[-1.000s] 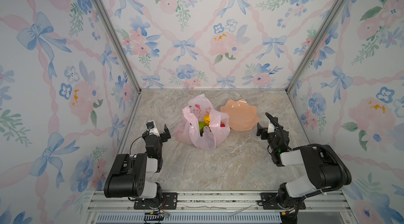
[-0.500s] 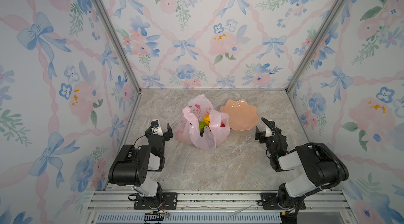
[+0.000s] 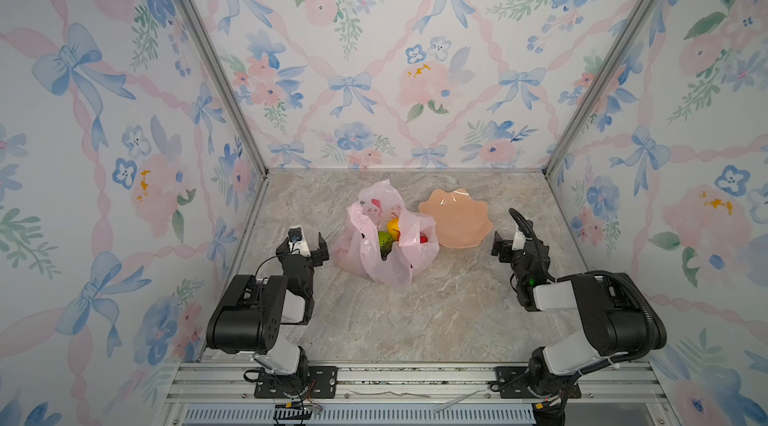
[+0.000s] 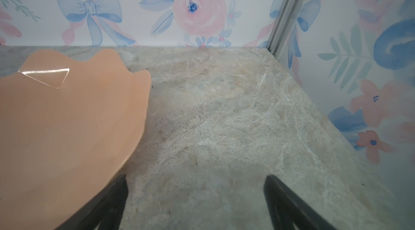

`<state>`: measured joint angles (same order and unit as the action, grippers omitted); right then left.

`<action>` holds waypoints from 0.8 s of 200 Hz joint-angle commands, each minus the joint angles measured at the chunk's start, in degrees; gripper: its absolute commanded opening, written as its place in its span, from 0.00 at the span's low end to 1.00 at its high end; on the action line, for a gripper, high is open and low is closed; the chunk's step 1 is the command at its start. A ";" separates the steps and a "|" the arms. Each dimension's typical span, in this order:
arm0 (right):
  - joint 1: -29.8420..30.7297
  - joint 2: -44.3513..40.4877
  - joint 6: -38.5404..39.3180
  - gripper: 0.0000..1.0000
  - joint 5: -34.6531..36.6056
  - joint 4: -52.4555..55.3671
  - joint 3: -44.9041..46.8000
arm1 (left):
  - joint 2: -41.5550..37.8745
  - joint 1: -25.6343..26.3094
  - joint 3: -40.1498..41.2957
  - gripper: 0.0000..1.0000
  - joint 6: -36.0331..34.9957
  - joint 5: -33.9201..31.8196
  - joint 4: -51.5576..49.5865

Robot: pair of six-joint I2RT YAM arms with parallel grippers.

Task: Place the fruits into the plastic bag
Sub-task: Reset both arms

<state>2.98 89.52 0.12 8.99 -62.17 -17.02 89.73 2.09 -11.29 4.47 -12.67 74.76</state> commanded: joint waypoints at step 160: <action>0.44 -0.75 0.03 0.96 -1.27 10.31 -5.57 | 0.49 0.63 -0.75 0.98 -1.55 -0.99 -1.06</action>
<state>2.83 88.82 -0.19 7.16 -52.86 -22.81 89.73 2.39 -11.49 4.01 -13.08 73.58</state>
